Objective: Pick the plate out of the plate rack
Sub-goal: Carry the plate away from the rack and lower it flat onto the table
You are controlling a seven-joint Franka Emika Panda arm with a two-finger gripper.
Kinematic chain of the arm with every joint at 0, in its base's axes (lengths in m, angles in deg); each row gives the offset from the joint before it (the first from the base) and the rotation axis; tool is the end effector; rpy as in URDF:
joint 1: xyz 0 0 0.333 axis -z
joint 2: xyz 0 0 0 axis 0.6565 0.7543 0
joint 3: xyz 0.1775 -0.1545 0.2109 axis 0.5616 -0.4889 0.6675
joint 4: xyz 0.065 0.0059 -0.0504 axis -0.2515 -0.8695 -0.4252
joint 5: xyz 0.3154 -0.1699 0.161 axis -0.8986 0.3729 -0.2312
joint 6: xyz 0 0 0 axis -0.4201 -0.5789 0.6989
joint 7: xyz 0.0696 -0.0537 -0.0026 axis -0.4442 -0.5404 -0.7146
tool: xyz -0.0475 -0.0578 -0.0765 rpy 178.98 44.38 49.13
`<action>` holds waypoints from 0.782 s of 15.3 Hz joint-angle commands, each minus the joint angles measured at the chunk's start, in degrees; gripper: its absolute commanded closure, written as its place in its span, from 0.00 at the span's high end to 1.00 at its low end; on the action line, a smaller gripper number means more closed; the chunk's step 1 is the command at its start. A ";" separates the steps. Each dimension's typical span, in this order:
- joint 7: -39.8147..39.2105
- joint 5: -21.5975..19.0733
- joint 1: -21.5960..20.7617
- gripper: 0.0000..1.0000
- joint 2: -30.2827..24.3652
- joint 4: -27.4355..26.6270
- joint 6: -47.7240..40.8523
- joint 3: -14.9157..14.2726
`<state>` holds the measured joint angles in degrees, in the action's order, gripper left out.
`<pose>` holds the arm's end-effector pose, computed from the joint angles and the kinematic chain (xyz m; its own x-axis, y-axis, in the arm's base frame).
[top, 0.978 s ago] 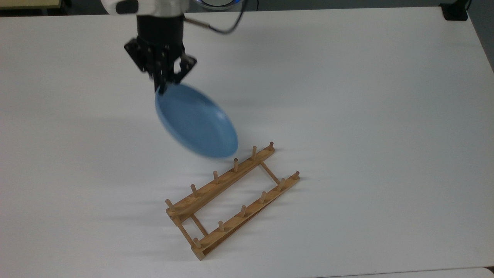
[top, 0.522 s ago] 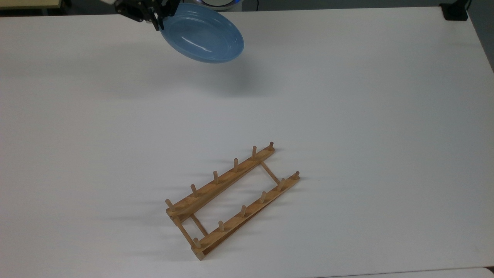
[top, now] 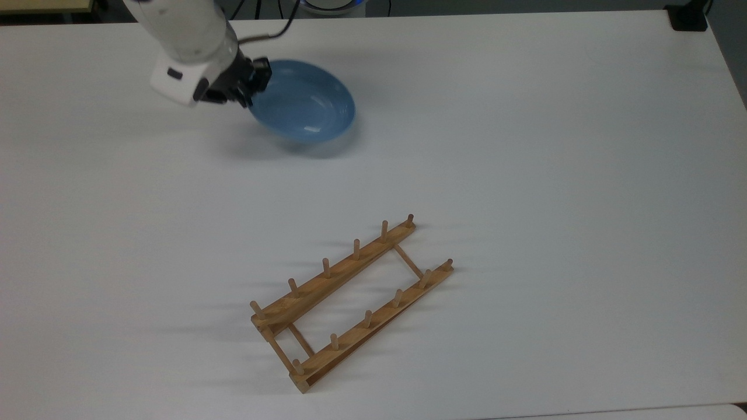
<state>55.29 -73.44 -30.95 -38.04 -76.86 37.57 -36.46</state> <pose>0.5606 -0.1135 0.3869 0.9253 0.3295 -0.1877 0.3076 -0.9417 -0.1363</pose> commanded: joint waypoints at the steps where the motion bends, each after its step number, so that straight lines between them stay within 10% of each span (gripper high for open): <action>1: -1.49 -1.38 0.72 0.00 0.90 -2.75 5.40 -0.12; 6: -1.05 -1.30 0.89 0.11 3.80 -2.58 7.96 -0.21; 9: -0.96 -1.30 1.42 0.72 3.80 -2.31 7.70 -0.21; 12: 0.26 -1.38 2.21 1.00 2.40 -0.48 7.08 -0.12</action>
<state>55.29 -73.44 -29.47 -33.69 -78.48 44.27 -36.49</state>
